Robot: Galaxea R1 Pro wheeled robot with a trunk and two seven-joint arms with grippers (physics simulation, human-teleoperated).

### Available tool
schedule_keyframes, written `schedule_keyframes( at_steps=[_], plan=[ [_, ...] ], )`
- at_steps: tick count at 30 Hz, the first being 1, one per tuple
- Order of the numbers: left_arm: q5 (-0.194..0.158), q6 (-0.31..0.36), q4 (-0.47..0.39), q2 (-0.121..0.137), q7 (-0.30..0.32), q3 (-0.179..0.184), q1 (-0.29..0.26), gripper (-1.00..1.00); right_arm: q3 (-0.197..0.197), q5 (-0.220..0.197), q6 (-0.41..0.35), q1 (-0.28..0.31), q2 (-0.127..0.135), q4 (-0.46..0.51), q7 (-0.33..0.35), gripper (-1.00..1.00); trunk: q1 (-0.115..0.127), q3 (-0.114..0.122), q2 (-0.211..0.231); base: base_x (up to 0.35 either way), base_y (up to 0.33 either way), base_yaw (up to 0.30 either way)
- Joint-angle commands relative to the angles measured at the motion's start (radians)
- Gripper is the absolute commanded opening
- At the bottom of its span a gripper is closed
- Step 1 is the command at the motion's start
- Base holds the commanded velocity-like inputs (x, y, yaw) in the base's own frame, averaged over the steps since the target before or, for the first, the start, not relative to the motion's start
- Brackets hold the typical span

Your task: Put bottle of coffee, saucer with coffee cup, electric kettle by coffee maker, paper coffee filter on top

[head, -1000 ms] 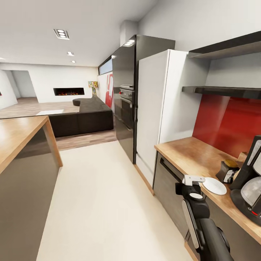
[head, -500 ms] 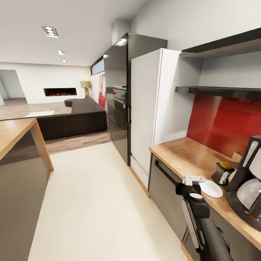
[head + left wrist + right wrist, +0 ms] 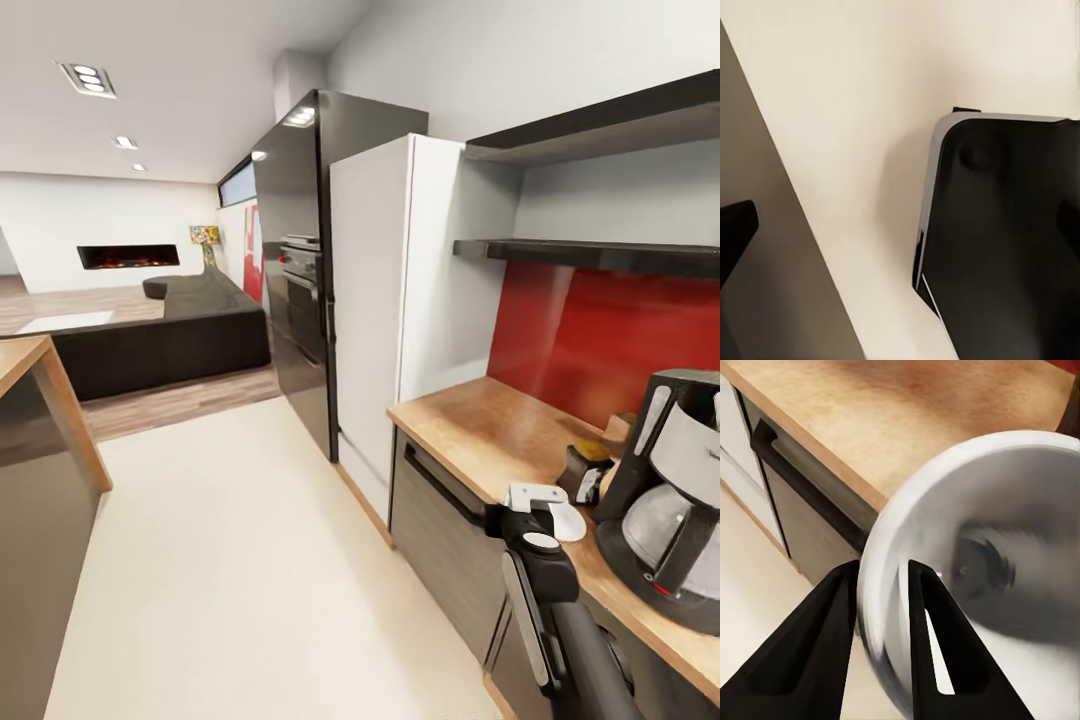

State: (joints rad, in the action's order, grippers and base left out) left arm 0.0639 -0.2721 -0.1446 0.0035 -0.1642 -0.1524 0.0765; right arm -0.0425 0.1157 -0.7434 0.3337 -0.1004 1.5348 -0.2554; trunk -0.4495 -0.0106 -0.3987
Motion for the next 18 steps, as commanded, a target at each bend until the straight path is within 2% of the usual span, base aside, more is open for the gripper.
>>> schedule_keyframes(
  at_steps=[1, 14, 18],
  plan=[
    [0.007, -0.002, -0.001, 0.000, -0.001, -0.006, 0.001, 1.00, -0.001, 0.010, -0.007, 0.001, -0.001, 0.001, 0.005, -1.00, -0.001, -0.001, -0.001, 0.001, 0.000, -0.256],
    [0.008, -0.005, -0.006, -0.001, 0.000, -0.005, 0.001, 1.00, 0.000, 0.008, -0.013, 0.001, 0.001, -0.002, 0.007, -1.00, -0.001, 0.002, -0.001, 0.000, 0.000, -0.244],
    [0.008, -0.003, -0.009, -0.002, 0.000, -0.005, 0.000, 1.00, 0.003, 0.008, -0.089, 0.002, 0.001, -0.002, 0.008, -1.00, -0.001, 0.002, -0.001, 0.006, 0.000, -0.045]
  ],
)
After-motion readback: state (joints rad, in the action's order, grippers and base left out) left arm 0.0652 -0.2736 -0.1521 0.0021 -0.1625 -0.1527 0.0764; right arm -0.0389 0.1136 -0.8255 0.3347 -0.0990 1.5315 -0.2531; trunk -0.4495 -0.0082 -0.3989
